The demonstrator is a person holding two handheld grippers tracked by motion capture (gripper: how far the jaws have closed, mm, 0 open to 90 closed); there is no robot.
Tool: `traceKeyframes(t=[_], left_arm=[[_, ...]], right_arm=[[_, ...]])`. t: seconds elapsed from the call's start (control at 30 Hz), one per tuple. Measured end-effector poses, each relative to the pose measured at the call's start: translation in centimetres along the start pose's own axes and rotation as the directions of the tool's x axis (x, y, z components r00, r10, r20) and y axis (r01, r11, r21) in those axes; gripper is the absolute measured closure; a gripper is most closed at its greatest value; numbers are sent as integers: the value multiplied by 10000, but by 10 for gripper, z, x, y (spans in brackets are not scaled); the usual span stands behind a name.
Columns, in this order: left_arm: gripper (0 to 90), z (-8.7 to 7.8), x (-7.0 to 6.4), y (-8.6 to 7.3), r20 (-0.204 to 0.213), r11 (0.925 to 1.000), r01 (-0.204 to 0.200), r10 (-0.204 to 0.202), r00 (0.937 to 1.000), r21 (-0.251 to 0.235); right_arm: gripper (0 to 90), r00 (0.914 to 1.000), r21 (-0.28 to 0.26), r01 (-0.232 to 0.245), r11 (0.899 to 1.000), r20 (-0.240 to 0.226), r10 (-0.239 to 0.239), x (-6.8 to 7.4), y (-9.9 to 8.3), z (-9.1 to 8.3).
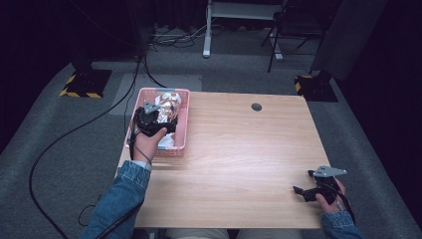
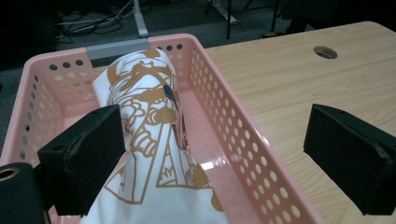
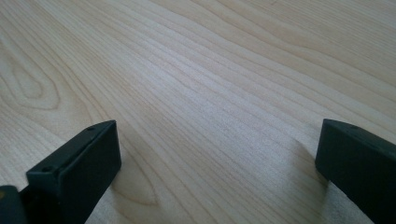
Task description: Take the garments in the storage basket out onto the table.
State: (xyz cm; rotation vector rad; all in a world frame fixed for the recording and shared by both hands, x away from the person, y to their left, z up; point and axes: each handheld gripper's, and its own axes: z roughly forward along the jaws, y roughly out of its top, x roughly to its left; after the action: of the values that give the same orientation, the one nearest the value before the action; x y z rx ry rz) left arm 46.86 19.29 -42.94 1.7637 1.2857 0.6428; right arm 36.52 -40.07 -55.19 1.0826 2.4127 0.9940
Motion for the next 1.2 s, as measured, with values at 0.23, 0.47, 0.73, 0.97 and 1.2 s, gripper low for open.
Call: traceKeyframes(t=[0.23, 0.47, 0.73, 0.97, 1.2], left_arm=[[46, 10, 1, 5, 22, 10000, -9, 9, 10000, 23], [45, 23, 4, 9, -101, 10000, 31, -32, 9999, -74], [45, 40, 11, 11, -404, 9999, 122, -121, 9991, 22], [45, 52, 18, 8, -538, 9995, 162, -148, 9984, 257], [45, 63, 25, 5, -619, 9983, 221, -188, 9979, 538]], right_arm=[[1, 10000, 0, -20, 10000, 19, 20, 0, 0, 0], [1, 10000, -9, -45, 10000, 33, 45, 0, 0, 0], [1, 10000, -4, -40, 10000, 35, 40, 0, 0, 0], [1, 10000, -6, -34, 10000, 35, 34, 0, 0, 0], [1, 10000, -3, -34, 10000, 33, 34, 0, 0, 0]])
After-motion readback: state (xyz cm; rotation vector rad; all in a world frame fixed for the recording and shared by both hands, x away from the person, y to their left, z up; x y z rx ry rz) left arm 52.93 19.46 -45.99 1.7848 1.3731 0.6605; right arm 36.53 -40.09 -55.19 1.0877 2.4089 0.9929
